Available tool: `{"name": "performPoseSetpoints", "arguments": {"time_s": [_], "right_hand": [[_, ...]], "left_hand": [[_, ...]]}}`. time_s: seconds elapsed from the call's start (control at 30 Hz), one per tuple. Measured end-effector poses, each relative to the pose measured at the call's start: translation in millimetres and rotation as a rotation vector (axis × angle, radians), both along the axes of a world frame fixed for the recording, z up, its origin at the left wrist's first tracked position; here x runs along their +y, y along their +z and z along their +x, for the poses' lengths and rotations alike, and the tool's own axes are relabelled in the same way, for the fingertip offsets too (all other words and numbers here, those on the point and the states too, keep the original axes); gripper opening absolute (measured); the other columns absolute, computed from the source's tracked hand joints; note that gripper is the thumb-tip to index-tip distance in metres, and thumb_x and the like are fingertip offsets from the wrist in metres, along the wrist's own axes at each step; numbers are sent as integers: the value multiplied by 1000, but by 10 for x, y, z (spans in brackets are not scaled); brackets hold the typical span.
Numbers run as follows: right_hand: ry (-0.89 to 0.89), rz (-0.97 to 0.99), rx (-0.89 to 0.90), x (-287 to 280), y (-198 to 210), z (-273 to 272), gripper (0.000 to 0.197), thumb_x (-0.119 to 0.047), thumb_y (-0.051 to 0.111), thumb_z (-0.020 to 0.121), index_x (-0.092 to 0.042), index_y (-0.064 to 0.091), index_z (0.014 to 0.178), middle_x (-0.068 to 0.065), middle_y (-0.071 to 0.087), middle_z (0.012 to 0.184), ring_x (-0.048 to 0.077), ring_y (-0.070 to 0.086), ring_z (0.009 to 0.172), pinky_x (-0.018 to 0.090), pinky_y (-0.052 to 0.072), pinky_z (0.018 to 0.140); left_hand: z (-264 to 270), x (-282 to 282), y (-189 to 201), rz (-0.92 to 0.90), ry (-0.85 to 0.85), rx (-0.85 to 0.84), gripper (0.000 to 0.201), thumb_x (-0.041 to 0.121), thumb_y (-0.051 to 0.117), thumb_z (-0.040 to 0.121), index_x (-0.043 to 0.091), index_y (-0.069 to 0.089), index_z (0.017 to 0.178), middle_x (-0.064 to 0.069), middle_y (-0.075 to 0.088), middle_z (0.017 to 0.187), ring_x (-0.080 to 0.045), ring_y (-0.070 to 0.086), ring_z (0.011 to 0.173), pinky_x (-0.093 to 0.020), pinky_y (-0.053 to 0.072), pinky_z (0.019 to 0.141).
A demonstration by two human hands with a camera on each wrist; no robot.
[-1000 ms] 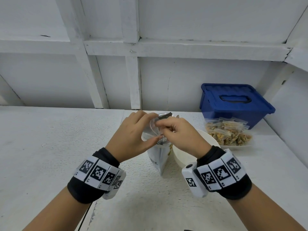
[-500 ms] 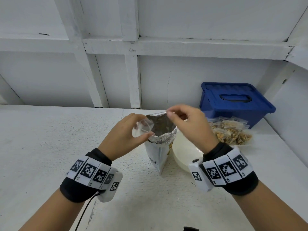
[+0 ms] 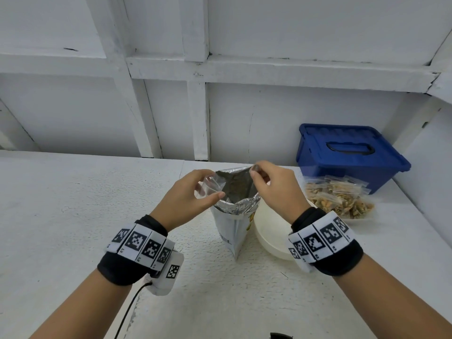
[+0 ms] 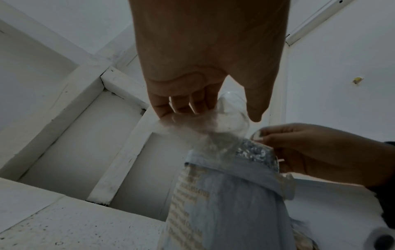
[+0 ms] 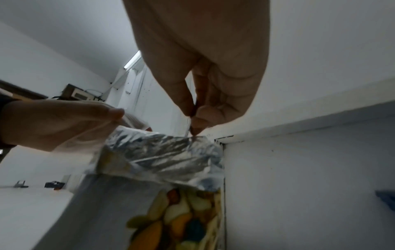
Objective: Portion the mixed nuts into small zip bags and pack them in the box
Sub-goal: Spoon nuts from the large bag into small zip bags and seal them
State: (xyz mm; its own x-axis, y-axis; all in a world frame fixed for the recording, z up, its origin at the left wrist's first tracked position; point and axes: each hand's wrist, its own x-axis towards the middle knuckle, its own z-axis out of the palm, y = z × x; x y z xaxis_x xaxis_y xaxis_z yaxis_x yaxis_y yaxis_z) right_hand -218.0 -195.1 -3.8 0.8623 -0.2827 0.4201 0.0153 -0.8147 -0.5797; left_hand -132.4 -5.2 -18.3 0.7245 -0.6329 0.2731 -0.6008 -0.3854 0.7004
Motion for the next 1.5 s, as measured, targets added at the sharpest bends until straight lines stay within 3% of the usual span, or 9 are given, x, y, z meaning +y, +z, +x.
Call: {"name": "performPoseSetpoints", "arguments": {"time_s": [0.13,0.27,0.4,0.7,0.83,0.97,1.13,1.3,1.5], "right_hand": [[79,-120,-30,-30,21,80,17,-16,51,94,-9,64,101,8,67,82,18,58,70,17,38,62],[63,-268,168,-35,-84,153,24,-23,45,96,-12,62,109,11,67,93,25,59,84,24,36,66],[97,-276,202,-31,-55,175,25,-23,44,96,-12,64,106,9,68,94,24,58,85,27,41,68],[92,8,224,-84,-20,178,21,-19,47,95,-9,66,94,6,67,79,18,60,76,26,45,72],[23,93,185,-161,23,181,21,-17,48,94,-7,65,87,3,63,70,17,60,66,27,47,65],[-80,362,157,-282,80,155,21,-12,44,94,-7,63,87,3,62,65,8,57,52,16,45,47],[-171,686,112,-359,101,158,20,-9,41,94,-5,58,85,7,63,57,6,52,39,18,43,40],[-223,761,47,-433,91,108,18,-10,41,96,-4,57,90,10,63,63,4,53,39,16,44,40],[-276,749,-37,-513,180,67,17,-7,41,94,-5,56,88,10,65,65,5,53,40,17,45,41]], "left_hand": [[-1,-23,-38,3,-17,19,41,35,67,81,21,53,117,12,56,104,-1,53,81,-5,39,60],[-13,-22,-60,-2,-15,33,42,32,67,81,19,53,119,16,53,101,1,50,79,-4,38,60],[0,-24,-74,-3,-11,28,44,33,68,81,17,54,120,15,55,100,3,50,79,-3,38,62],[4,-33,-71,-5,-20,19,45,32,67,81,15,55,120,11,57,100,1,52,81,-2,37,62],[4,-13,-58,-8,-23,25,44,32,69,80,18,55,119,23,52,95,2,52,78,-4,37,62],[15,21,-25,-13,-32,68,51,45,69,76,21,56,118,23,54,98,6,53,77,-6,39,61],[48,49,59,14,-3,83,46,41,66,77,26,53,118,20,53,99,3,53,79,-8,38,62],[119,74,189,99,-35,-24,57,47,65,75,20,53,123,9,54,104,0,52,82,-9,40,66],[178,24,283,291,-59,-84,57,45,67,78,18,51,126,9,51,104,-7,49,84,-8,35,66]]}}
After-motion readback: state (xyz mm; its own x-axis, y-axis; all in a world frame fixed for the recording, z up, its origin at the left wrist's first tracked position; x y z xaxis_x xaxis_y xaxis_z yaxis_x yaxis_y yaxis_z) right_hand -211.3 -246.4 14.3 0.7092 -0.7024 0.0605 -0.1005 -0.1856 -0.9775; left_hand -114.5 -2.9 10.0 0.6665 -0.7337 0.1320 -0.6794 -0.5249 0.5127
